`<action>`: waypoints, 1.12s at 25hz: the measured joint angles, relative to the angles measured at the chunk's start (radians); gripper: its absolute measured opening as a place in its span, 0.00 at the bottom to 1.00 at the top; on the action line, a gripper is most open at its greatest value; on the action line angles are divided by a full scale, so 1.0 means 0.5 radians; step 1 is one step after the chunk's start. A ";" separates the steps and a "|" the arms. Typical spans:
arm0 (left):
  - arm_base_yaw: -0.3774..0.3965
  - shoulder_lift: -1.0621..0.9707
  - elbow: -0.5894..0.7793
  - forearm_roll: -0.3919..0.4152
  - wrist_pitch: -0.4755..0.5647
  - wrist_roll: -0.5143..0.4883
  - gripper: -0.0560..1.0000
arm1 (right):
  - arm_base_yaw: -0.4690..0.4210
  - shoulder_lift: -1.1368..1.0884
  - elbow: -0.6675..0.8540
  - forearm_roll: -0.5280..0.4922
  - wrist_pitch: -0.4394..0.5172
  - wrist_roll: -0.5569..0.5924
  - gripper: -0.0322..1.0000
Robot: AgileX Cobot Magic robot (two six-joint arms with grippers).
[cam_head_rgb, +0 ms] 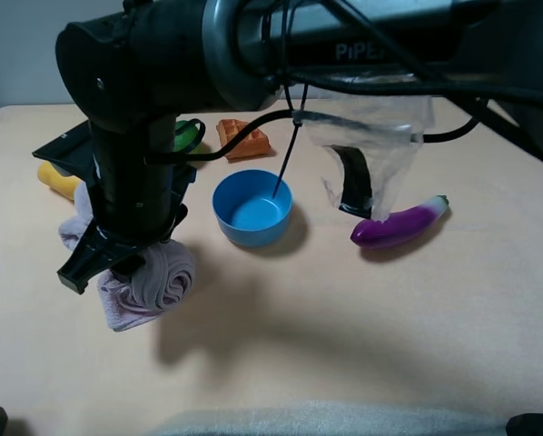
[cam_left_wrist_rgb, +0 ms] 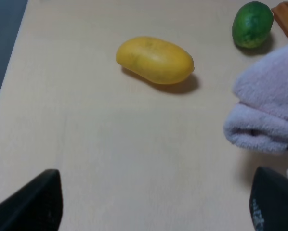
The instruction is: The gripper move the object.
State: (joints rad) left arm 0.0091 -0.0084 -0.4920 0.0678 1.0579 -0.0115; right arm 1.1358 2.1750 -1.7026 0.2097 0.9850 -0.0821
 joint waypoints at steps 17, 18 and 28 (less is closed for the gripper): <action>0.000 0.000 0.000 0.000 0.000 0.000 0.85 | -0.006 0.087 -0.002 -0.081 -0.092 -0.096 0.40; 0.000 0.000 0.000 0.000 0.000 0.000 0.85 | -0.006 0.089 -0.002 -0.091 -0.092 -0.096 0.40; 0.000 0.000 0.000 0.000 0.000 0.000 0.85 | -0.048 0.167 -0.002 -0.122 -0.105 -0.096 0.40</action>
State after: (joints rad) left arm 0.0091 -0.0084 -0.4920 0.0678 1.0579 -0.0115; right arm 1.1116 2.2586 -1.7034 0.1486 0.9323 -0.1303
